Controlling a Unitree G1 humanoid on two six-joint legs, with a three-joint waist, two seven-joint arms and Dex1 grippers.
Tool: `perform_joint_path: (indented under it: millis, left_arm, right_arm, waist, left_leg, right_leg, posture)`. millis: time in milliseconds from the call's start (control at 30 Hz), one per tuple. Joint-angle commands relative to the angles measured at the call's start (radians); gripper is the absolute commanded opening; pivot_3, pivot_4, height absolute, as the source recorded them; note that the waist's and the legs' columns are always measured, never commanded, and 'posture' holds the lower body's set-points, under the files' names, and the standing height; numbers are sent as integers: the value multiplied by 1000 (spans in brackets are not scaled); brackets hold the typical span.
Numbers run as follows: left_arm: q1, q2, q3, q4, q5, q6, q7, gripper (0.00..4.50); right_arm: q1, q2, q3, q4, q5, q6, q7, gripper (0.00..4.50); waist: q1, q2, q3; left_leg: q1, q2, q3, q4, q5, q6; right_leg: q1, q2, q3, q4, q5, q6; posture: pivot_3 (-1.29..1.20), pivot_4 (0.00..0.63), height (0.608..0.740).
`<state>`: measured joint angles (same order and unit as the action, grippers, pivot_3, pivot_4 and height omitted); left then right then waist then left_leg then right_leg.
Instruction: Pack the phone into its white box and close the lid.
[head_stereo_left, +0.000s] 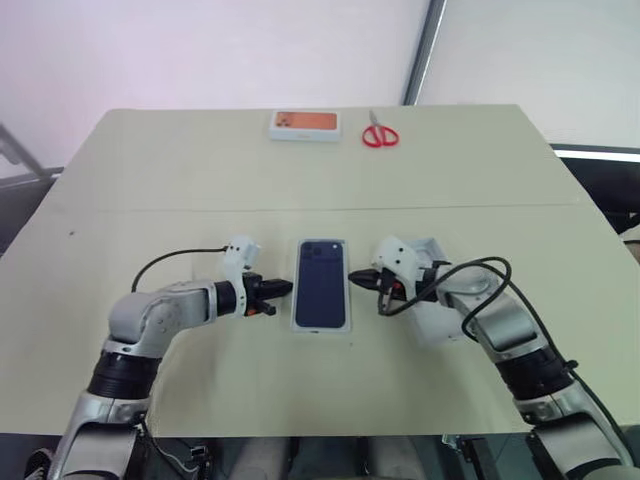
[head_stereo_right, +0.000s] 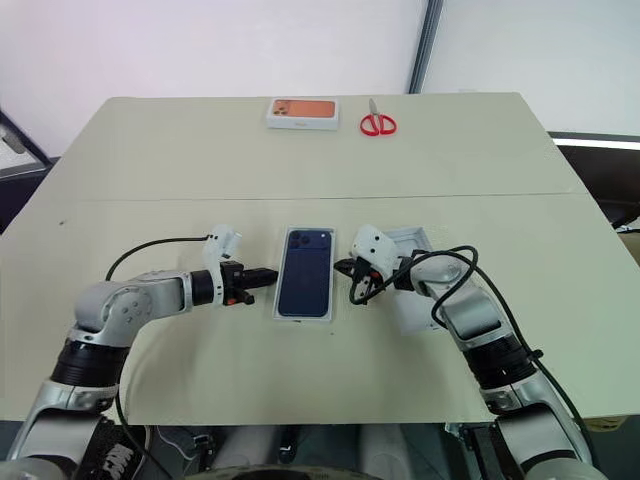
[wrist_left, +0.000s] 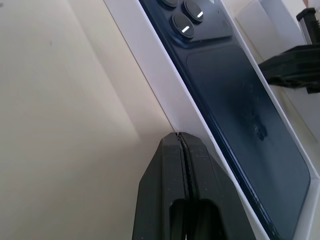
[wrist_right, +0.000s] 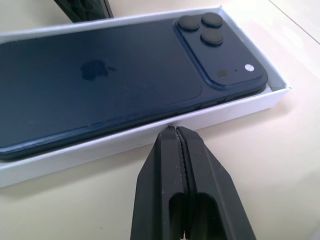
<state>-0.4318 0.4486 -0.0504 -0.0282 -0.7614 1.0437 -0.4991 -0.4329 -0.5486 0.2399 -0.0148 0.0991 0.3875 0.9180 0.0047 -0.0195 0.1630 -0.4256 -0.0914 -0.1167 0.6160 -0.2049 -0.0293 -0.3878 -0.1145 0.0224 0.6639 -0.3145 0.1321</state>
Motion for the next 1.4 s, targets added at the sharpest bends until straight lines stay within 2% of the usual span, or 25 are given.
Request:
perform_joint_path:
  millis: [33, 233, 600, 800, 1100, 1400]
  left_arm:
    - [-34, -70, -53, -21, 2, 10, -29, 57]
    - [-52, -149, -88, 3, 52, 4, -46, 57]
    - [-168, -319, -150, 189, 200, -98, -110, 57]
    - [-180, -345, -195, 216, 260, -126, -169, 57]
    - [-228, -358, -156, 315, 324, -188, -209, 57]
    - [-191, -350, -151, 262, 337, -175, -220, 57]
  right_arm:
    - [-2, -14, -19, -25, 11, -9, 11, 0]
    - [55, -79, -63, -43, 17, -10, 25, 0]
    - [119, -107, -133, -52, 12, 4, -6, 0]
    - [164, -157, -176, -52, 12, -7, 9, 0]
    - [177, -157, -193, -79, 12, 8, -8, 0]
    - [151, -153, -179, -67, 13, 0, 3, 0]
  waist:
    - [7, 0, 0]
    - [10, 0, 0]
    - [25, 0, 0]
    - [37, 0, 0]
    - [33, 0, 0]
    - [27, 0, 0]
  left_leg:
    - [0, 0, 0, 0, 0, 0]
    - [0, 0, 0, 0, 0, 0]
    - [0, -1, -2, 6, -1, 2]
    - [0, -2, -2, 7, -2, 3]
    - [0, -2, -3, 8, -2, 4]
    - [1, -2, -3, 8, -2, 4]
  right_leg:
    - [0, 0, 0, 0, 0, 0]
    - [0, -1, 0, 0, 0, 0]
    - [6, -1, -5, -1, 0, 1]
    - [7, -2, -5, -2, 0, 1]
    - [9, -2, -6, -2, 0, 2]
    - [8, -2, -6, -2, 0, 2]
  posture:
    - [0, 150, 740]
    - [0, 150, 740]
    - [0, 150, 740]
    - [0, 150, 740]
    - [0, 150, 740]
    - [0, 150, 740]
